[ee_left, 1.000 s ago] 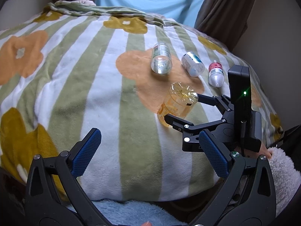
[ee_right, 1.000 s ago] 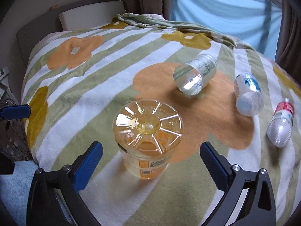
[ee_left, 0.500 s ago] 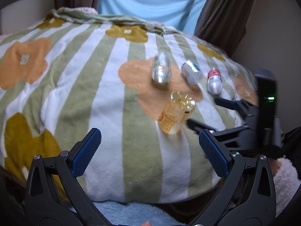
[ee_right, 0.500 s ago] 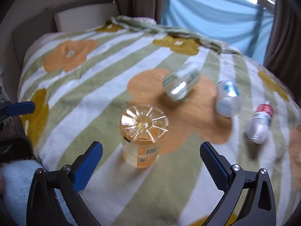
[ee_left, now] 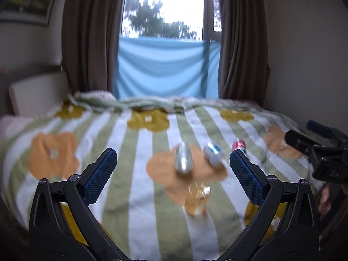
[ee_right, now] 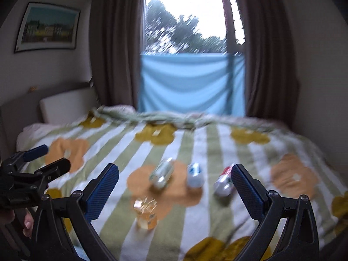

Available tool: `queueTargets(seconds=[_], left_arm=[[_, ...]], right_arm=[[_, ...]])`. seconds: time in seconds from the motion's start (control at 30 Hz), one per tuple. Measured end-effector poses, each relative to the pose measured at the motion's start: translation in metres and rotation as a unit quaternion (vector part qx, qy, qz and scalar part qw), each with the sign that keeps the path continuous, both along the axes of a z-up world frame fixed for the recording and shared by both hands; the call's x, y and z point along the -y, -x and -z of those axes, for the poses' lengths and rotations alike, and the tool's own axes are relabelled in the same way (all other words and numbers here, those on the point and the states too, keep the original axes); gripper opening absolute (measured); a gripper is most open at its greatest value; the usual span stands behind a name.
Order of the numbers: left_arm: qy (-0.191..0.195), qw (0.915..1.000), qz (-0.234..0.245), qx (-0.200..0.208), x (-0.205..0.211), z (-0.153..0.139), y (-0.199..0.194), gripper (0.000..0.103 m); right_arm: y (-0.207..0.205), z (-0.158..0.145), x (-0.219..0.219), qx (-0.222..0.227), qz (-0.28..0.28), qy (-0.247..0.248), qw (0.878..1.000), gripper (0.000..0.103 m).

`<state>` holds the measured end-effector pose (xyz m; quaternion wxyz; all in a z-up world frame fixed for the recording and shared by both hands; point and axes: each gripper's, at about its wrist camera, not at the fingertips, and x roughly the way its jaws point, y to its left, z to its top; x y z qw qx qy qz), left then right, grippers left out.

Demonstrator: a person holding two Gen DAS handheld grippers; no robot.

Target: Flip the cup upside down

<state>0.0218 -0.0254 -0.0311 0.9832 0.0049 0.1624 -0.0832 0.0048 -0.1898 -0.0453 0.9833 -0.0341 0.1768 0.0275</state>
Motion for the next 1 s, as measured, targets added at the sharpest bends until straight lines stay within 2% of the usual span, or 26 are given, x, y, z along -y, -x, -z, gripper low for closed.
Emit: queueTargets(seconds=[0.2,1.0], left_arm=[[-0.001,0.9996,-0.010,0.026,0.002,-0.013,0.015,0.103],[0.002,0.9997,-0.010,0.023,0.000,-0.012,0.021,0.103]], right_arm=[[0.020,-0.006,0.008,0.025,0.033,-0.015,0.999,0.103],[0.032,-0.007,0.010,0.034,0.045,-0.017,0.998,0.103]])
